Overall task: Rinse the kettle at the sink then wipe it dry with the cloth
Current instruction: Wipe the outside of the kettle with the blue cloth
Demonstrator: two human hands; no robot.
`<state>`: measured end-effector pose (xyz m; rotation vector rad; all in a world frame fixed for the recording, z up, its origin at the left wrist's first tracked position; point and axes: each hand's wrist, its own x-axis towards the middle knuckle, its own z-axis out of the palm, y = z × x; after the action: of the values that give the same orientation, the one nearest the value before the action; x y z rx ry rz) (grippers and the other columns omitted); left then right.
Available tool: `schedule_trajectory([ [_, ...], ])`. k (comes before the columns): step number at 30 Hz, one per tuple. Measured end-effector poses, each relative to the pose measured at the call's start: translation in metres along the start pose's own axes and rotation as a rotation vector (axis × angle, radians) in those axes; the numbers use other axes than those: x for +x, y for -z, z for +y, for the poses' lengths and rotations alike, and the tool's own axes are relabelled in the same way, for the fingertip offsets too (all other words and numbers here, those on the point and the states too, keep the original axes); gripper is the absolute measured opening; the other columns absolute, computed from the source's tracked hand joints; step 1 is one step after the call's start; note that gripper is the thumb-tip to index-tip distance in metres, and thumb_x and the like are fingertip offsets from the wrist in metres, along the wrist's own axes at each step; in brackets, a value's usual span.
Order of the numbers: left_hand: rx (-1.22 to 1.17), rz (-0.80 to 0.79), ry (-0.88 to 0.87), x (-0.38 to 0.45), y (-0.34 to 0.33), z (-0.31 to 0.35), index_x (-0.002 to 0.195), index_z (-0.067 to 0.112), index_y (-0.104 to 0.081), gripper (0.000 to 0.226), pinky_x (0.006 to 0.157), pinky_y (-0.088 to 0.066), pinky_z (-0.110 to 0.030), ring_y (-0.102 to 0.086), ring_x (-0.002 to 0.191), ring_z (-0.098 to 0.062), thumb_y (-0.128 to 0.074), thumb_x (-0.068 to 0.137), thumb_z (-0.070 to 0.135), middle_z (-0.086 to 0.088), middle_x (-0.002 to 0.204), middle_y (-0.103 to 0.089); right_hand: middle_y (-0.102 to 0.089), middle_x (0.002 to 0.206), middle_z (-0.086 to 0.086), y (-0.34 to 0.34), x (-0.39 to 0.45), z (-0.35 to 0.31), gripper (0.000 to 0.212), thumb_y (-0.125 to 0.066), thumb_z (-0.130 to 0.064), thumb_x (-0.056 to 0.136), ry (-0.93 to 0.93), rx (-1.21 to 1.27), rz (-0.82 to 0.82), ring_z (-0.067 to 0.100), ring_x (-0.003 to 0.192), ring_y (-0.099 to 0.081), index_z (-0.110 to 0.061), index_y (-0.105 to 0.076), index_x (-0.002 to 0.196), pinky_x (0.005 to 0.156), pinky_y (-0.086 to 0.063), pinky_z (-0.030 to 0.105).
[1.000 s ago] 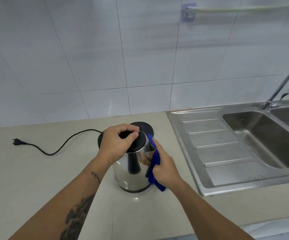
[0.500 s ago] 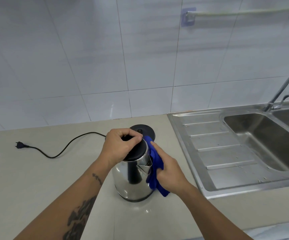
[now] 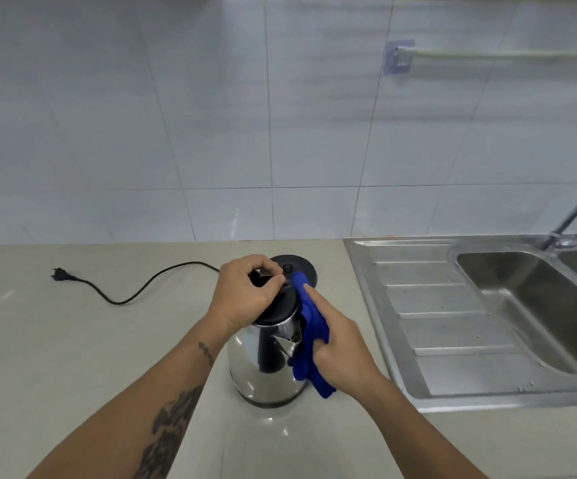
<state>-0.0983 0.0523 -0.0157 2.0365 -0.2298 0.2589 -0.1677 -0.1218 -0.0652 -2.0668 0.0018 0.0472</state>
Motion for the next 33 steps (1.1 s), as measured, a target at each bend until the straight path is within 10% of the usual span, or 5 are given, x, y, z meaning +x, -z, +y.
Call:
schedule_trajectory([
  [7,0.346,0.150,-0.064,-0.014,-0.008,0.013,0.080,0.025,-0.072,0.007,0.079,-0.052,-0.033,-0.064,0.084,-0.011,-0.067,0.084,0.026,0.014,0.085,-0.069,-0.058,0.135,-0.008,0.008,0.017,0.013,0.094,-0.047,0.017,0.084,0.006,0.006,-0.115,0.009,0.112,-0.059,-0.042,-0.032,0.156,0.087,-0.049,0.014],
  [17,0.462,0.263,0.466,-0.043,-0.051,0.048,0.146,0.021,-0.043,0.063,0.102,-0.041,-0.035,-0.040,0.132,-0.025,-0.057,0.090,0.046,-0.004,0.148,-0.037,-0.054,0.142,-0.008,0.011,0.026,0.049,0.089,-0.051,0.015,0.084,-0.102,0.176,-0.236,0.012,0.123,-0.055,-0.039,-0.035,0.153,0.100,-0.053,0.030],
  [25,0.653,0.079,0.370,-0.020,-0.037,0.060,0.112,0.019,-0.064,0.043,0.079,-0.042,-0.029,-0.052,0.096,-0.017,-0.062,0.080,0.048,0.003,0.104,-0.062,-0.058,0.125,-0.001,-0.016,0.022,0.063,0.120,-0.052,0.010,0.065,-0.177,0.368,-0.358,0.024,0.088,-0.076,-0.069,-0.007,0.143,0.071,-0.064,0.043],
  [33,0.751,-0.027,0.389,-0.012,-0.036,0.060,0.134,0.017,-0.054,0.056,0.100,-0.044,-0.036,-0.050,0.123,-0.028,-0.061,0.082,0.036,-0.003,0.134,-0.057,-0.054,0.148,0.006,0.000,0.042,0.068,0.117,-0.044,0.003,0.070,-0.110,0.227,-0.426,0.028,0.121,-0.062,-0.075,0.006,0.142,0.101,-0.052,0.046],
])
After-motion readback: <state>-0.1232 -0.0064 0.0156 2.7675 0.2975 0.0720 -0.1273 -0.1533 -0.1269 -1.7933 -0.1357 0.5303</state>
